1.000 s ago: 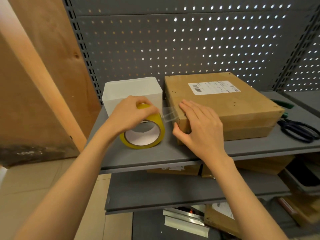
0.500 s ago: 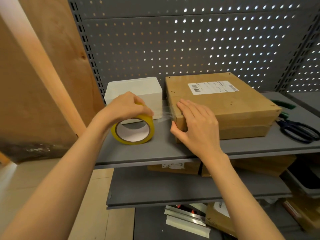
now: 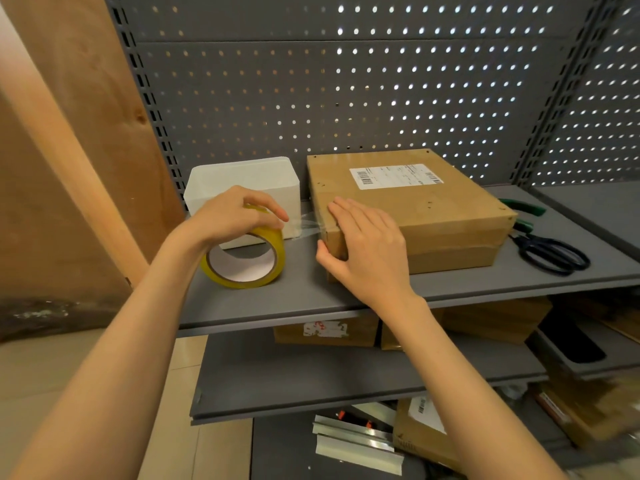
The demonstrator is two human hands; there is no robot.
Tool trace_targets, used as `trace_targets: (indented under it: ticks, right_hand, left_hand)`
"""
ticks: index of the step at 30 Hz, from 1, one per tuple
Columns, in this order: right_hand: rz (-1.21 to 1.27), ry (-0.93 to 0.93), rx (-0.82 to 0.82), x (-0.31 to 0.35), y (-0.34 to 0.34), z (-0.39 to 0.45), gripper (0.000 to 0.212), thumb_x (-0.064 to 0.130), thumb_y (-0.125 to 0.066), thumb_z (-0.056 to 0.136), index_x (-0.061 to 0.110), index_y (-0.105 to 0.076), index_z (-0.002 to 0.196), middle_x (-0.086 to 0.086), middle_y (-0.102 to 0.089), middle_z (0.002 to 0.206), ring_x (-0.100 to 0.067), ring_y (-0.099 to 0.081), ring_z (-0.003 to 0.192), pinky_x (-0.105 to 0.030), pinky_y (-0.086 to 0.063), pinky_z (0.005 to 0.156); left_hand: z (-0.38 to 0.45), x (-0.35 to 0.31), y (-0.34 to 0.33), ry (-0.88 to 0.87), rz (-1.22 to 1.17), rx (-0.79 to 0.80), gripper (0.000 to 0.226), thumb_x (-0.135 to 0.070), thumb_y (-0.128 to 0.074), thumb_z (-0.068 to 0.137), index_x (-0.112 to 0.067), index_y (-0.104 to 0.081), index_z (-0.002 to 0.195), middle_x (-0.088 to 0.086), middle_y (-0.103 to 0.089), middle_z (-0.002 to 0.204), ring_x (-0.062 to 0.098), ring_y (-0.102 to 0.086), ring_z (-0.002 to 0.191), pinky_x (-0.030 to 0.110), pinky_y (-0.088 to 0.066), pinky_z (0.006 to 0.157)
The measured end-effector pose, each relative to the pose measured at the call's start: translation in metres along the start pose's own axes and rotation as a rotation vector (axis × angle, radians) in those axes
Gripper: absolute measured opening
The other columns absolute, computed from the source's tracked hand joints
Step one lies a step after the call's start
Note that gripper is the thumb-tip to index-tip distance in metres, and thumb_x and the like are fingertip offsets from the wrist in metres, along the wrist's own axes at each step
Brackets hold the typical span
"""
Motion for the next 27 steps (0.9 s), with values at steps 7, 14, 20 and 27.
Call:
trace_targets:
  ticks: [7,14,20,27]
  right_hand:
    - [-0.020,0.001,0.025,0.000,0.000,0.000,0.051,0.043,-0.051,0.082,0.010,-0.063,0.119,-0.004,-0.063,0.124,-0.017,-0.058,0.115,-0.030,-0.042,0.098]
    - [-0.031,0.024,0.089,-0.002,-0.001,-0.001,0.060,0.048,-0.054,0.084,0.009,-0.055,0.129,-0.008,-0.056,0.133,-0.020,-0.053,0.123,-0.034,-0.037,0.102]
    - [0.138,0.036,0.197,-0.003,0.008,0.002,0.070,0.055,-0.044,0.091,0.014,-0.030,0.146,-0.002,-0.027,0.153,-0.011,-0.021,0.142,-0.022,-0.008,0.111]
    - [0.230,-0.301,-0.138,-0.075,0.045,0.003,0.042,0.037,-0.039,0.098,0.012,-0.050,0.130,-0.003,-0.055,0.131,-0.013,-0.048,0.121,-0.018,-0.028,0.097]
  left_hand:
    - [0.000,-0.001,-0.001,0.002,0.001,0.050,0.011,-0.033,-0.071,0.079,-0.025,-0.074,0.086,-0.008,-0.070,0.097,0.012,-0.059,0.099,0.035,-0.046,0.096]
    - [0.005,-0.006,-0.005,0.033,0.096,-0.017,0.009,-0.035,-0.071,0.077,-0.028,-0.075,0.079,-0.007,-0.071,0.091,0.014,-0.059,0.095,0.038,-0.048,0.092]
    - [0.007,-0.007,-0.006,0.039,0.134,-0.012,0.007,-0.034,-0.070,0.079,-0.028,-0.075,0.078,-0.007,-0.070,0.087,0.014,-0.059,0.092,0.039,-0.049,0.090]
    - [0.009,-0.011,-0.009,0.041,0.183,-0.022,0.009,-0.034,-0.069,0.080,-0.027,-0.075,0.080,-0.007,-0.071,0.087,0.013,-0.058,0.090,0.036,-0.048,0.086]
Point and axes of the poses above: each hand's wrist, its own z-axis towards the middle knuckle, its own y-axis out of the back of the hand, x = y × z, the point moved 6 cm from there along z, towards the middle knuckle
